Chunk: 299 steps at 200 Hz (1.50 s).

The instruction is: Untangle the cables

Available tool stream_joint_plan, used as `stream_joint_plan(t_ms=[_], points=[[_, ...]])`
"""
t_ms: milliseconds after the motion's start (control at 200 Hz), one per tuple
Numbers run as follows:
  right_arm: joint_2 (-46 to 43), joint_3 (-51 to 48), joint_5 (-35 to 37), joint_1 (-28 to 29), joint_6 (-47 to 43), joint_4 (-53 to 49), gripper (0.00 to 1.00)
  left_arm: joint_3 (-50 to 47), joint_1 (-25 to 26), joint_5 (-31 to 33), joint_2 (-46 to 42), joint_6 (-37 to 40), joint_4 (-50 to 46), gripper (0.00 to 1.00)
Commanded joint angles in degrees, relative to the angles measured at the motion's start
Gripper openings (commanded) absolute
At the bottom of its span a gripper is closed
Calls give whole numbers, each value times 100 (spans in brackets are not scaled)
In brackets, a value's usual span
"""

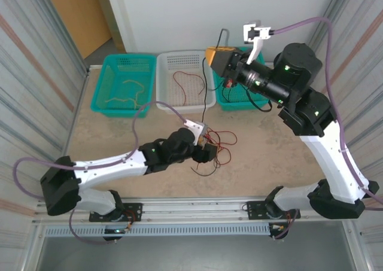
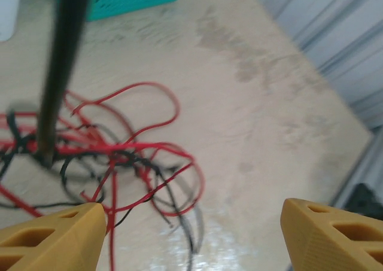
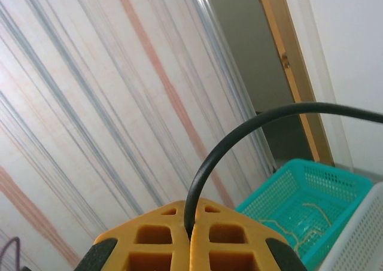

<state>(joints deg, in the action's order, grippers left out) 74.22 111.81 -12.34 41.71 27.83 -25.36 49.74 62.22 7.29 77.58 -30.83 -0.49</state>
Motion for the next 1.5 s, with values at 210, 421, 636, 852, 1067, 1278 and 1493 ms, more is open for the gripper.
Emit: stream_joint_plan(t_ms=[210,421,636,852,1067,1278,1493], points=[[-251,280,-696,-750,699,552,0,-185,-138,818,673,-213,-41,80],[-425,262,-1019,-1045,1059,782,0,-670,-280,388,693,-377,1053,85],[-425,274,-1126,-1094,1207,843,0,-1016,-201,-130,743,-249,2576,90],[-530,342,-1164,-1189,1304,912,0,-582,-443,162,1290,-924,1877,74],[-792,315,-1062,-1593,1315,767,0,-898,-815,308,1373,-1982,1329,50],[-967,313,-938,-2269,1408,718,0,-1300,-1132,330,1098,-2346,674,51],[-763,217,-1193,-2554,1765,513,0,-1564,-1012,128,456,-2113,603,59]])
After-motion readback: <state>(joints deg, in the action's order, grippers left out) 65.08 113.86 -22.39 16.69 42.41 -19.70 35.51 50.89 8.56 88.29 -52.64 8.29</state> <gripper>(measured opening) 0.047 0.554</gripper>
